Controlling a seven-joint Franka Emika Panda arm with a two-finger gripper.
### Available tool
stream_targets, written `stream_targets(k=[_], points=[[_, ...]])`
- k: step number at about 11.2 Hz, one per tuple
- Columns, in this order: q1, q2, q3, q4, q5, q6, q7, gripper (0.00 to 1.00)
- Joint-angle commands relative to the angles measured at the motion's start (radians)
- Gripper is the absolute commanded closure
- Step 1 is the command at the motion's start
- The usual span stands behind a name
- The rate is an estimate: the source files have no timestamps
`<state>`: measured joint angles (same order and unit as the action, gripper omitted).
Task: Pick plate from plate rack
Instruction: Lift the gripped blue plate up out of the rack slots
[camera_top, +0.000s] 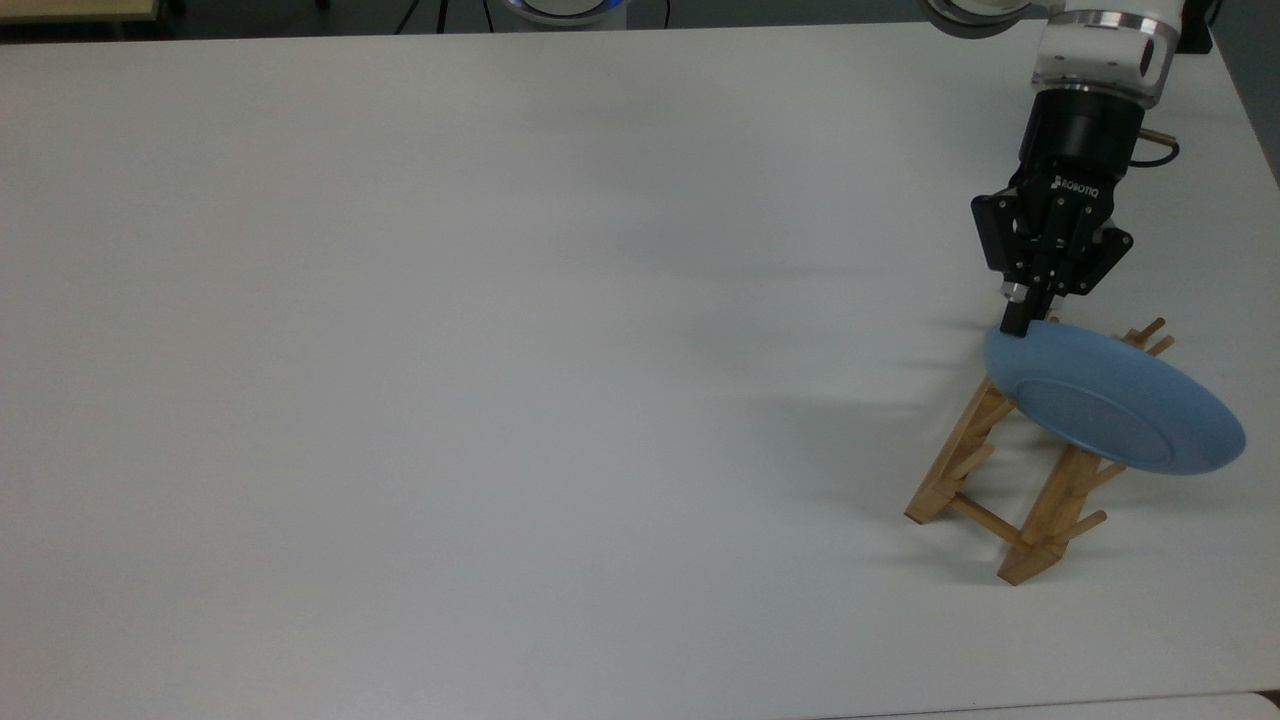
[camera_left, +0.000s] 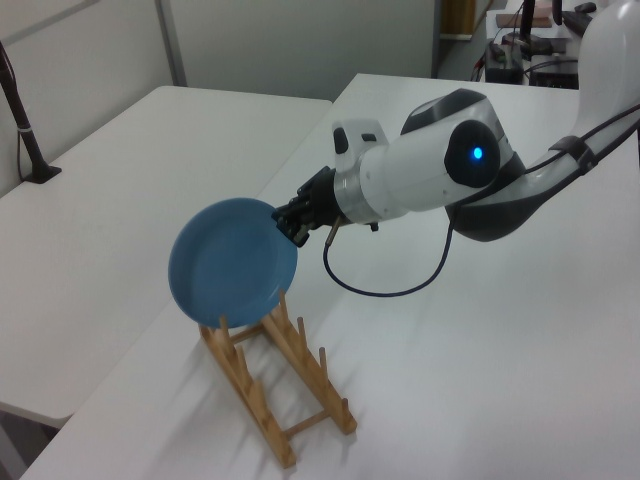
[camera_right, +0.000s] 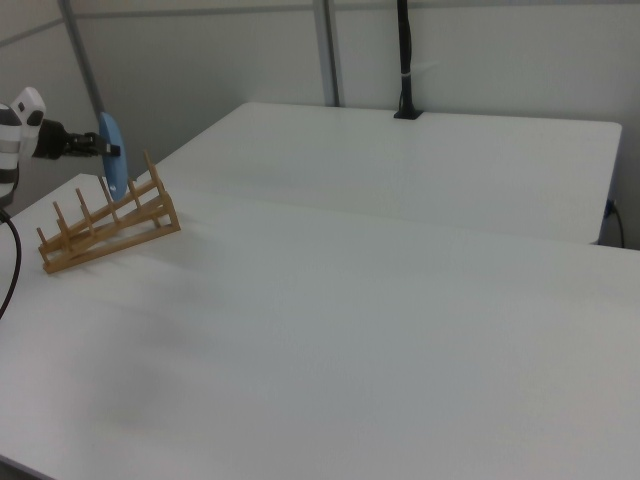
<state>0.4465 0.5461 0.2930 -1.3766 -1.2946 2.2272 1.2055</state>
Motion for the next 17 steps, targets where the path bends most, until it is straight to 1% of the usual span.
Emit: stream_targets(k=[1, 5, 6, 7, 8, 9, 10, 11, 12, 13, 14, 15, 17], points=[[0.001, -0.050, -0.009, -0.015, -0.012, 0.011, 0.022, 1.00], [-0.005, -0.101, -0.006, -0.021, 0.003, 0.009, 0.020, 1.00], [-0.012, -0.126, -0.006, -0.025, 0.042, 0.005, 0.016, 1.00], [-0.034, -0.156, -0.008, -0.036, 0.099, 0.003, -0.001, 1.00], [-0.046, -0.176, -0.008, -0.048, 0.132, 0.003, -0.021, 1.00], [-0.063, -0.207, -0.008, -0.062, 0.182, 0.002, -0.056, 1.00], [-0.096, -0.239, -0.008, -0.073, 0.239, 0.000, -0.090, 1.00], [-0.126, -0.273, -0.006, -0.096, 0.315, -0.003, -0.142, 1.00], [-0.152, -0.300, -0.008, -0.113, 0.377, -0.003, -0.196, 1.00], [-0.194, -0.340, -0.008, -0.142, 0.487, -0.006, -0.295, 1.00], [-0.221, -0.368, -0.009, -0.157, 0.567, -0.026, -0.370, 1.00], [-0.262, -0.400, -0.009, -0.168, 0.692, -0.088, -0.505, 1.00], [-0.323, -0.435, -0.020, -0.168, 0.878, -0.185, -0.718, 1.00]])
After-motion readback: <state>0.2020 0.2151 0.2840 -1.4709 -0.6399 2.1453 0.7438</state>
